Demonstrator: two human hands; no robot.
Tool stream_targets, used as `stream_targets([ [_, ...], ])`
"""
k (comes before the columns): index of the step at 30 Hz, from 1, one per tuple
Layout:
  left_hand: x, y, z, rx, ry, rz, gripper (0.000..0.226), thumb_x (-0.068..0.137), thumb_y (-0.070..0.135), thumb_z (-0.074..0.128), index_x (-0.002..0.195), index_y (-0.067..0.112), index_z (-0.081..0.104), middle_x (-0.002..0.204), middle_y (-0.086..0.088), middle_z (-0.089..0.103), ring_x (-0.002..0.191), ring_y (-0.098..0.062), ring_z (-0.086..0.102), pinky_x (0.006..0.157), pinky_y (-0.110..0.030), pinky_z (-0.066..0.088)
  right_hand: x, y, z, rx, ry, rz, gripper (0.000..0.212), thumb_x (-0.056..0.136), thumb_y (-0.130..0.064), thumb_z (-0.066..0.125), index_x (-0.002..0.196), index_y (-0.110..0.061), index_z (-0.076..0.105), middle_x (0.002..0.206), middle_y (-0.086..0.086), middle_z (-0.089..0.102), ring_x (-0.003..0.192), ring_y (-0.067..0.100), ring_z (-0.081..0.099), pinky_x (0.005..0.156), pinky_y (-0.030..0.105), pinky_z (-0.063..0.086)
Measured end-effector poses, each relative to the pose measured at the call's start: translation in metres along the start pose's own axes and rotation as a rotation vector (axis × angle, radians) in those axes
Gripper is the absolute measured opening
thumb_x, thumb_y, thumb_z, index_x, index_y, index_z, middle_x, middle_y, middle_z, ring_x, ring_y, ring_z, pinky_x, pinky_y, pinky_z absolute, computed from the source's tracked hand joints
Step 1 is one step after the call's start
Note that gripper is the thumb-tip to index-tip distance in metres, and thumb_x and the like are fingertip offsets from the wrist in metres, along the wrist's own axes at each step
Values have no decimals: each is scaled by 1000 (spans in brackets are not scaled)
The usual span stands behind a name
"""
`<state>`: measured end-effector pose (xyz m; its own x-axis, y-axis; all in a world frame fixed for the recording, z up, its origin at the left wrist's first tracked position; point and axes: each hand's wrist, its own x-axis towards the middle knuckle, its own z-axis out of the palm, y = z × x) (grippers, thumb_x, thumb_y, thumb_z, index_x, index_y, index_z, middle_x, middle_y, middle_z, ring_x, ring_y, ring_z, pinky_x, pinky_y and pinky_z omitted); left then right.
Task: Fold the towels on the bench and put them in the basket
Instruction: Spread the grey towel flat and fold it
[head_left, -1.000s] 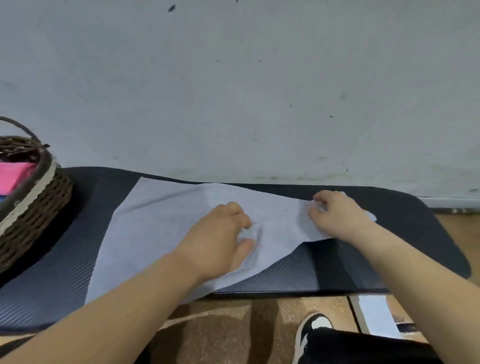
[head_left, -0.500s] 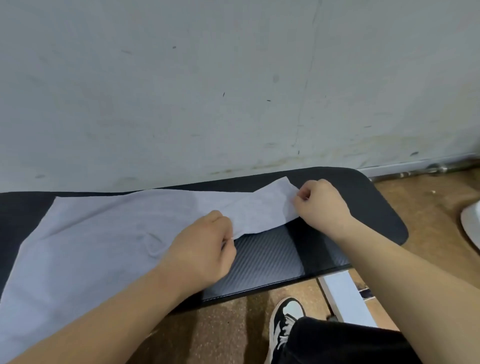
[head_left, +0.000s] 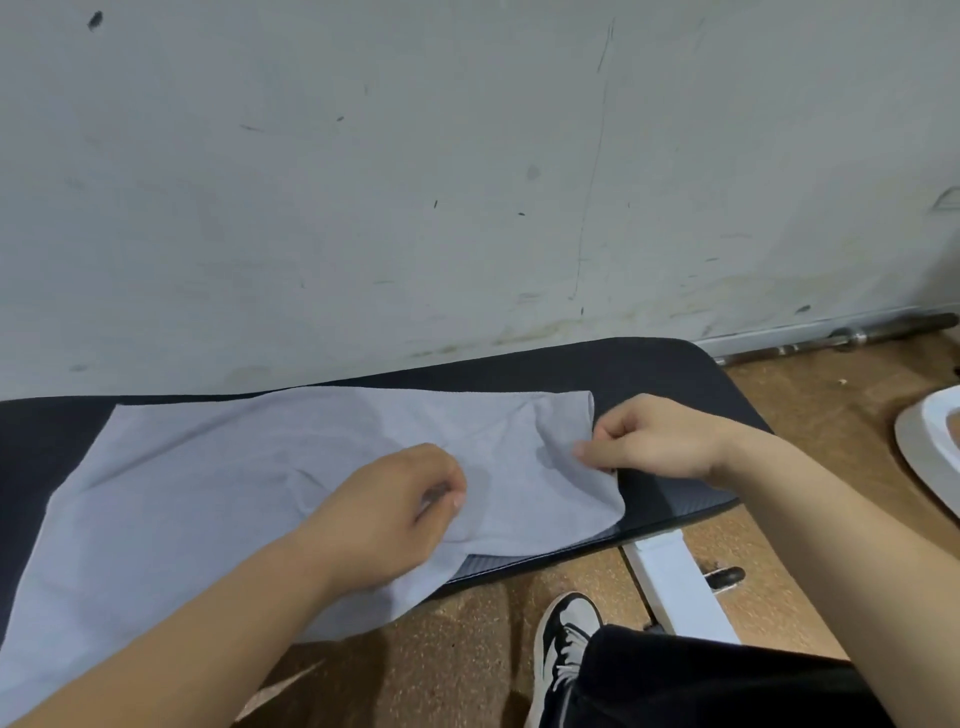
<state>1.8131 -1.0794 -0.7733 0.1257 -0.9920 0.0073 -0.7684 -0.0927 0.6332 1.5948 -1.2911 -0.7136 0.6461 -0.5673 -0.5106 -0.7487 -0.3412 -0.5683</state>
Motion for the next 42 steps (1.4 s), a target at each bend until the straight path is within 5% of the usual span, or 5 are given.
stream_targets([
  [10, 42, -3, 3, -29, 180, -48, 26, 99, 8, 55, 109, 28, 67, 113, 22, 61, 95, 2, 62, 84, -10, 44, 31, 10, 18, -86, 145, 140, 49, 90, -51, 67, 65, -19, 41, 66, -5, 44, 59, 13, 45, 54, 24, 33],
  [18, 171, 20, 16, 75, -79, -194, 36, 94, 22, 70, 129, 24, 63, 120, 6, 62, 101, -11, 60, 92, -23, 45, 27, 18, 7, 11, 96, 22, 13, 85, -17, 57, 78, -9, 49, 77, 4, 51, 66, 20, 47, 58, 34, 41],
  [23, 182, 30, 17, 197, -264, -236, 5, 94, 17, 64, 95, 19, 68, 81, 13, 62, 77, -12, 60, 66, -23, 46, 24, 21, -1, 1, 97, 48, 27, 93, -19, 53, 70, -13, 41, 70, 3, 46, 61, 22, 45, 54, 30, 41],
  [32, 216, 40, -12, 50, 154, -317, 13, 96, 21, 60, 108, 24, 63, 114, 3, 65, 96, -23, 67, 84, -33, 55, 6, 36, -22, 70, 71, 213, 18, 93, -8, 47, 91, -6, 65, 90, 15, 68, 79, 36, 70, 61, 43, 65],
  [42, 158, 22, 70, 536, -300, -245, 72, 102, 62, 18, 161, 34, -12, 170, -3, -21, 156, -29, -20, 126, -52, -8, 1, 70, -18, 166, 85, 351, 25, 93, -25, 58, 95, -3, 72, 89, 18, 73, 70, 35, 76, 58, 44, 65],
])
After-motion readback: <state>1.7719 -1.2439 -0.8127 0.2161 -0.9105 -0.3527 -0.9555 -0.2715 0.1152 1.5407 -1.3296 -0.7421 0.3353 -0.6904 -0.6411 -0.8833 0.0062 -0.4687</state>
